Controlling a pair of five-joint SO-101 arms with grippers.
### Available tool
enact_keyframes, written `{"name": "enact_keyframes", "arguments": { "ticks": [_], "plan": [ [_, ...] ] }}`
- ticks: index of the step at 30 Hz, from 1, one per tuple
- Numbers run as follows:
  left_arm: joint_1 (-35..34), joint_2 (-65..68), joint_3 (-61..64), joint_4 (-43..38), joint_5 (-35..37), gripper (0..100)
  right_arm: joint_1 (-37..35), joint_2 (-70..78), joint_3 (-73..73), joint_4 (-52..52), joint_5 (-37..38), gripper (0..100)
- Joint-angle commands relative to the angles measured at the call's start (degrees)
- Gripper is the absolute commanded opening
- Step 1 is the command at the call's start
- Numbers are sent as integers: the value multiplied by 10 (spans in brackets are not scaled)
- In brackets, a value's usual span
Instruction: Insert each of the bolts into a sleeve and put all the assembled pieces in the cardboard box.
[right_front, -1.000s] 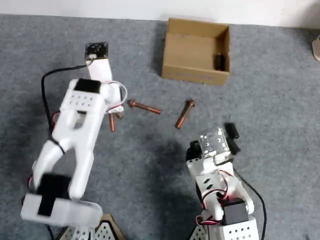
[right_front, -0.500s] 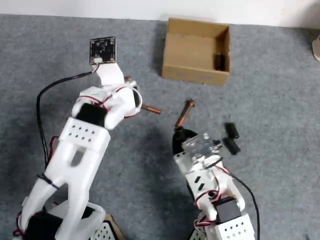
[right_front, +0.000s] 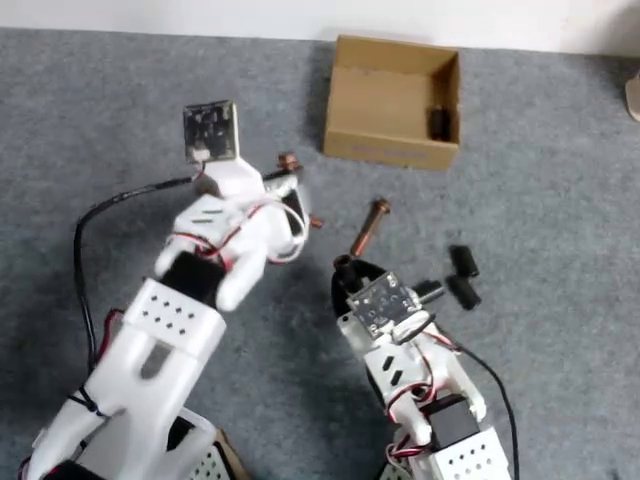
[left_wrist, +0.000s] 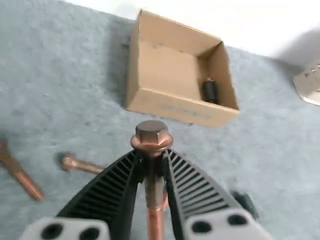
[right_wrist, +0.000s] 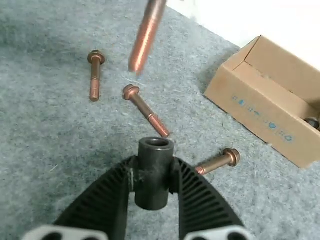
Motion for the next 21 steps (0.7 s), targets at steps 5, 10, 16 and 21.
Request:
{"name": "enact_keyframes", "arguments": {
  "ticks": [5,10,16,21],
  "plan": [
    [51,-54,31,-20,91,5,-5,-7,33,-15,7,5],
    [54,-65,44,-20,143,5,-4,-7,33,-15,7,5],
    [54,-62,44,-21,162,5,-4,-7,32,-15,7,5],
    [57,-61,80,-94,161,5,-4,-7,32,-15,7,5]
  ]
}}
